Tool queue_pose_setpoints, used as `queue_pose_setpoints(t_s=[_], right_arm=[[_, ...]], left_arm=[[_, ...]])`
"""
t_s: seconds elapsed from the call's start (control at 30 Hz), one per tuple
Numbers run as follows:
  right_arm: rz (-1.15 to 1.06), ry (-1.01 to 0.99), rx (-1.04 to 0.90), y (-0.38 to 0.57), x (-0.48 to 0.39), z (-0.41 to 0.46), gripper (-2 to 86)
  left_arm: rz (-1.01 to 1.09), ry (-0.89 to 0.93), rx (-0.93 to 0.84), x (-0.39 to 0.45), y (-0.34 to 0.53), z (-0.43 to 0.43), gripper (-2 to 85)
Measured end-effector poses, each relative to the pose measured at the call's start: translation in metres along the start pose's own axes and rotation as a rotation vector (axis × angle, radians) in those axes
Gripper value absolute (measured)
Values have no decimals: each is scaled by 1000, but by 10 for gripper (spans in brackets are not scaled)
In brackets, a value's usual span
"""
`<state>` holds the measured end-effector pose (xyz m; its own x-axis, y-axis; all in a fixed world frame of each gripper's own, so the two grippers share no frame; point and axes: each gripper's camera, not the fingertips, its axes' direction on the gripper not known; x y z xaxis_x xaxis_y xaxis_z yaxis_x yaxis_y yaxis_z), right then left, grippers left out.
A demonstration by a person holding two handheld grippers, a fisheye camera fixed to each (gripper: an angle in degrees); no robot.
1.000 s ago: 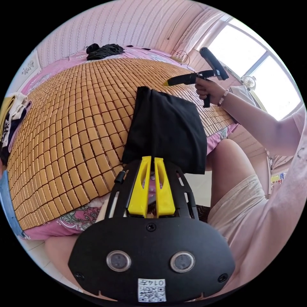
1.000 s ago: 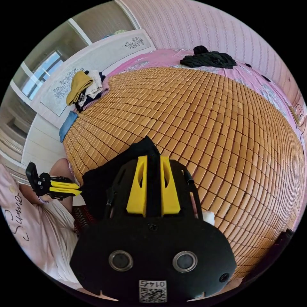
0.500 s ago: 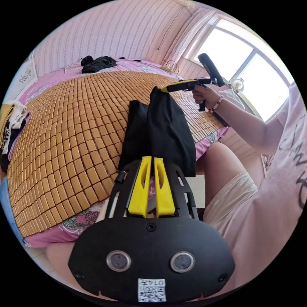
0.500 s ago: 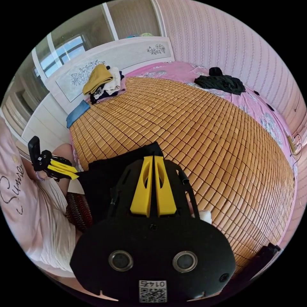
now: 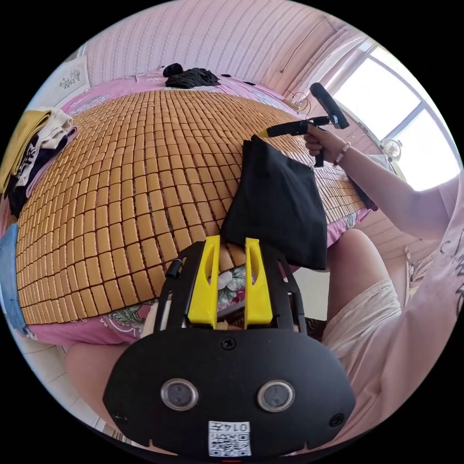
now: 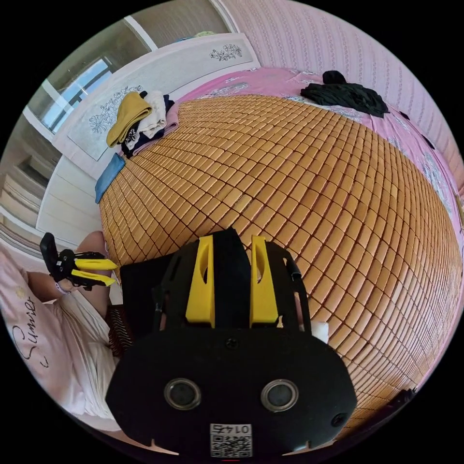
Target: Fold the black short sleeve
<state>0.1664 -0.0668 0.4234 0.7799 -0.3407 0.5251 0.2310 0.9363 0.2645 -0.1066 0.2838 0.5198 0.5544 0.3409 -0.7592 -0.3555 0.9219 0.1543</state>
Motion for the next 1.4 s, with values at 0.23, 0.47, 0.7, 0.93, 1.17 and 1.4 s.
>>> queue_pose_setpoints(t_s=[0.23, 0.47, 0.7, 0.93, 1.17, 1.4], right_arm=[[-53, -130, -35, 3, 2, -5, 47], [-191, -171, 231, 75, -42, -122, 11], [-249, -156, 320, 170, -115, -219, 8], [-87, -91, 472, 254, -124, -283, 12], [250, 4, 793, 387, -91, -352, 15], [383, 309, 918, 479, -53, -450, 17]], left_arm=[[98, 5, 109, 16, -6, 1, 124], [189, 30, -5, 34, -14, 34, 150], [388, 122, -44, 62, -13, 36, 86], [553, 96, 14, 121, -5, -4, 19], [826, 130, 66, 221, -18, -61, 4], [1095, 315, 153, 339, -79, -53, 4]])
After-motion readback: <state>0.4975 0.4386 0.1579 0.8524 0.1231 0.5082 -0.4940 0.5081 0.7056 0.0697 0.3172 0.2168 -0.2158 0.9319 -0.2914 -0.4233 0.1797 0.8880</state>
